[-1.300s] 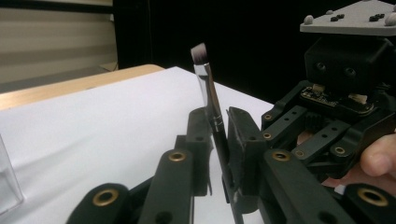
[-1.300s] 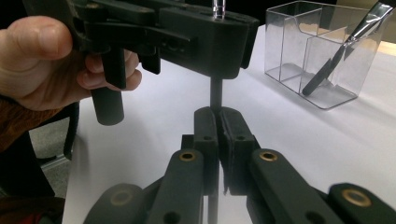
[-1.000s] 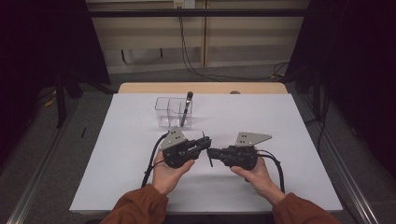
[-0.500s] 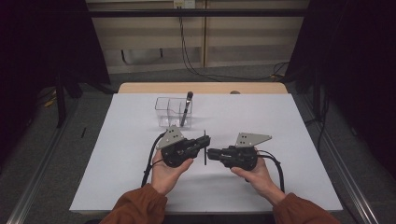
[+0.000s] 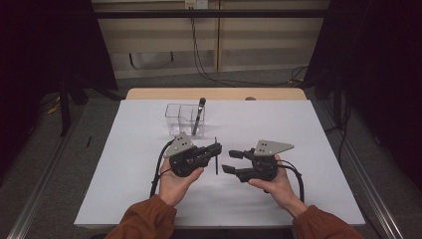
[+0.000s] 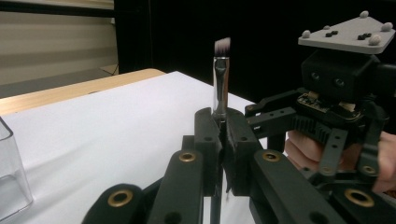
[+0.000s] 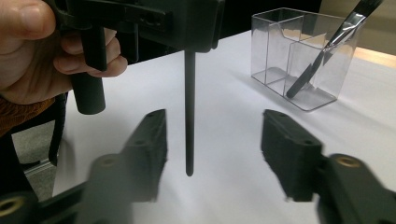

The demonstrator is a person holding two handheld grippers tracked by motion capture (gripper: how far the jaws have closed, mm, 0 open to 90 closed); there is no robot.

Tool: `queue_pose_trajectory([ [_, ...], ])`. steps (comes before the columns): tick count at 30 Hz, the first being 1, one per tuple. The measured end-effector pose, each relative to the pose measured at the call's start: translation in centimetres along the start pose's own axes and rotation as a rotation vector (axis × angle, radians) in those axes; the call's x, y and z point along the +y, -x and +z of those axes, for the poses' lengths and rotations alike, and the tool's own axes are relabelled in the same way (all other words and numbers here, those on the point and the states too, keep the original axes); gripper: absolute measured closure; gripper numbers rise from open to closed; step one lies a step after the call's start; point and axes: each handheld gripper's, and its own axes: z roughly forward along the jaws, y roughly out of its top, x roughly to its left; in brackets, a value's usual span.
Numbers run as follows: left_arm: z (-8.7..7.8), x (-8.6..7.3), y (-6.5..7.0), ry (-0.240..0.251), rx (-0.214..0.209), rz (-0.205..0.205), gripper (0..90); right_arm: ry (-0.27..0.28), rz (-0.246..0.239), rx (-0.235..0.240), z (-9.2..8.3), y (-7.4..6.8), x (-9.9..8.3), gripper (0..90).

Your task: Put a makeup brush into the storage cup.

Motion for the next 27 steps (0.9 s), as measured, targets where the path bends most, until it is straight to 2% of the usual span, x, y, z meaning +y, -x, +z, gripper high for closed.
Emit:
queue_pose_trajectory([
  [6, -0.4, 0.3, -0.4, 0.01, 0.007, -0.002, 85.6, 0.008, 0.001, -0.015, -0.3, 0.2, 0.2, 22.7],
  [10, -0.9, 0.4, -0.7, 0.012, 0.019, -0.004, 85.5, 0.018, 0.027, -0.025, -0.5, 0.5, 0.2, 12.2],
  [14, -1.0, 0.4, -0.9, 0.016, 0.022, -0.006, 85.5, 0.021, 0.017, -0.031, -0.7, 0.6, 0.2, 5.0],
  [21, -1.5, 0.7, -1.0, 0.023, 0.026, -0.009, 85.5, 0.035, 0.003, -0.058, -1.1, 0.4, 0.2, 3.6],
  [25, -1.6, 0.7, -1.2, 0.024, 0.027, -0.015, 85.4, 0.048, 0.002, -0.104, -1.7, 0.4, -0.1, 2.6],
  [27, -1.6, 0.7, -1.3, 0.021, 0.028, -0.016, 85.4, 0.052, -0.006, -0.156, -1.9, 0.3, -0.1, 0.0],
])
